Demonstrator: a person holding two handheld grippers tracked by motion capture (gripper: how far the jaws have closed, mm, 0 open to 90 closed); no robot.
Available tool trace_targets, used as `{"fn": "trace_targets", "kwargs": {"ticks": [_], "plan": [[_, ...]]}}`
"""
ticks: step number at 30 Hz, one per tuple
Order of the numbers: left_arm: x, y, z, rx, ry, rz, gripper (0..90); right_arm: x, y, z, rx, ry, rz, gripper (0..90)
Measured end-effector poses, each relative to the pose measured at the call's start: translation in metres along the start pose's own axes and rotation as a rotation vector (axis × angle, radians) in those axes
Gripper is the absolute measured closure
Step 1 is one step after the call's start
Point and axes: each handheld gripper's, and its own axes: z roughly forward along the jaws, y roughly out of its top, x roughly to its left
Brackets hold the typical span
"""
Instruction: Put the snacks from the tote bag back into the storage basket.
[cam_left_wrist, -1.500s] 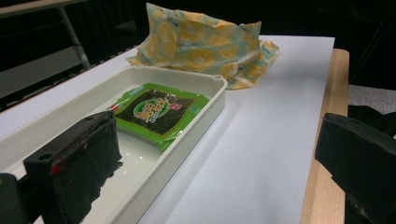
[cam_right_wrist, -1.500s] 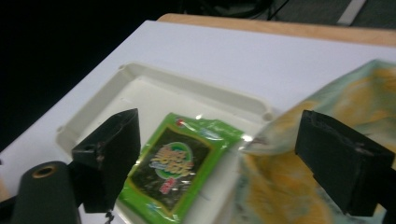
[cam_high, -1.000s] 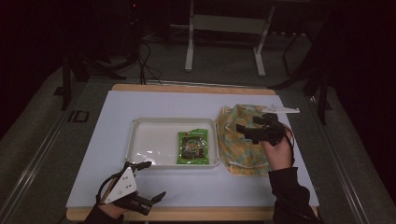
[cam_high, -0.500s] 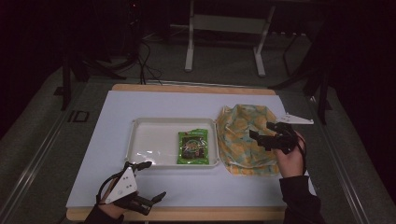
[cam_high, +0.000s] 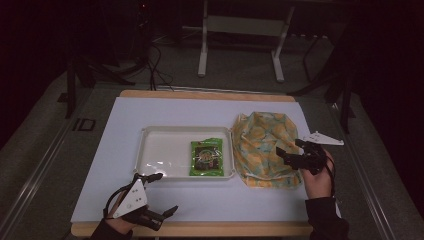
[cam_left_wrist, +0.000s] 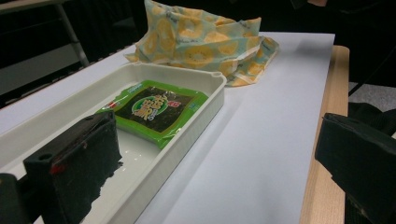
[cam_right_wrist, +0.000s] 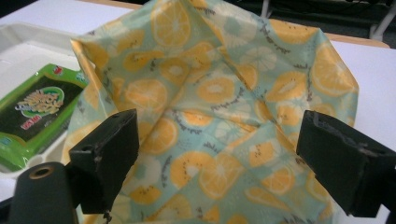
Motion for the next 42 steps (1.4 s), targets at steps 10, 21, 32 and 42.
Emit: {"fn": "trace_targets", "kwargs": {"ticks": [10,21,32,42], "plan": [[0.000,0.000,0.000,0.001,-0.003,0.000,0.4,-0.001,-0.015,-0.007,-0.006,-0.014,-0.034,13.3],[-0.001,0.000,0.000,0.006,-0.007,0.006,0.5,-0.004,-0.030,-0.019,-0.050,-0.036,-0.026,13.3],[-0.001,0.000,0.000,0.011,-0.012,0.004,0.5,-0.010,-0.039,-0.022,-0.090,-0.050,0.014,13.3],[-0.001,0.000,0.000,0.014,-0.015,0.004,0.5,-0.010,-0.041,-0.018,-0.091,-0.039,0.004,13.3]]}}
